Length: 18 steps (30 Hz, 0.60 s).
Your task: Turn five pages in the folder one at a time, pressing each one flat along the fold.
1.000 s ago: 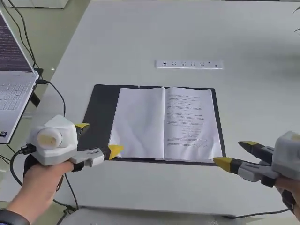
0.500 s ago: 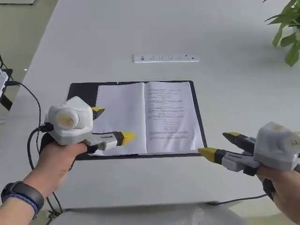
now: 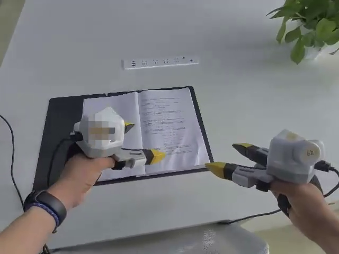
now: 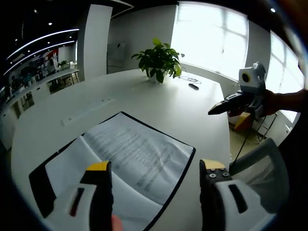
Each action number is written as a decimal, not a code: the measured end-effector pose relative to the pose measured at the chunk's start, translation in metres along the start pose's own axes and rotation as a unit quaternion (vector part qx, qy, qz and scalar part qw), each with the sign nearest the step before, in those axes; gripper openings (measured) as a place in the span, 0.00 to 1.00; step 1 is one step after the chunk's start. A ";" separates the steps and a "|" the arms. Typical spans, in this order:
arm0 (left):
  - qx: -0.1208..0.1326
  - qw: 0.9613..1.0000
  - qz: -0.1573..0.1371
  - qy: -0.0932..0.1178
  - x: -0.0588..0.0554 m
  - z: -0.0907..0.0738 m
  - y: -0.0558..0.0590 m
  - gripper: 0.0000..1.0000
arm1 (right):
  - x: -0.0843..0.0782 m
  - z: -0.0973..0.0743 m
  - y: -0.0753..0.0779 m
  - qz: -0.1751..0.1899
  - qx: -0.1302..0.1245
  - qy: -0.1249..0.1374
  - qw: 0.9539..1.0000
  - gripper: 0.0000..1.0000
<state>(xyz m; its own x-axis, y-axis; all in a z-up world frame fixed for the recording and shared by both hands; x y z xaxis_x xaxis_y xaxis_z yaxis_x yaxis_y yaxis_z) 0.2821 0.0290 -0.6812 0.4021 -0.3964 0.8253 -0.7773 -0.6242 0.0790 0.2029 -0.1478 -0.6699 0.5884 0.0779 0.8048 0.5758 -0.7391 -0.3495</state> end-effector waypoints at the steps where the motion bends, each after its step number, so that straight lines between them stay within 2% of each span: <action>1: -0.002 1.000 0.001 0.000 0.000 0.002 0.001 0.73 | -0.001 -0.001 0.000 0.001 0.000 -0.001 1.000 0.64; 4: -0.020 1.000 0.006 0.000 0.004 0.020 0.013 0.72 | -0.003 -0.002 -0.002 0.003 0.000 -0.003 1.000 0.65; 6: -0.029 1.000 0.009 0.000 0.004 0.031 0.016 0.71 | -0.005 -0.003 -0.002 0.008 0.000 -0.002 1.000 0.65; 10: -0.046 0.999 0.010 -0.004 0.003 0.052 0.029 0.68 | -0.006 -0.005 -0.001 0.012 -0.001 -0.001 1.000 0.64; 13: -0.059 0.998 0.019 -0.013 0.000 0.066 0.044 0.68 | -0.006 -0.008 0.000 0.017 -0.003 0.003 1.000 0.64; 18: -0.058 0.998 0.030 -0.015 -0.005 0.088 0.053 0.68 | -0.007 -0.010 0.001 0.025 -0.007 0.008 1.000 0.64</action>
<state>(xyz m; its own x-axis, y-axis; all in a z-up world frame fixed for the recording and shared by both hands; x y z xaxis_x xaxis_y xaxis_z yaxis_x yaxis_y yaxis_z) 0.2810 -0.0615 -0.7305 0.3665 -0.4523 0.8131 -0.8505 -0.5171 0.0957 0.1940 -0.1555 -0.6708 0.6062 0.0296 0.7947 0.5382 -0.7510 -0.3825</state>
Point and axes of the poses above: the centre of the closed fingertips' face, and the gripper's own axes: z roughly forward along the fingers, y roughly to its right, x roughly out of its top, the point moved 4 cm from there along -z, roughly backward along the fingers, and after that the axes turned 7 degrees about x, right-handed, at the moved point
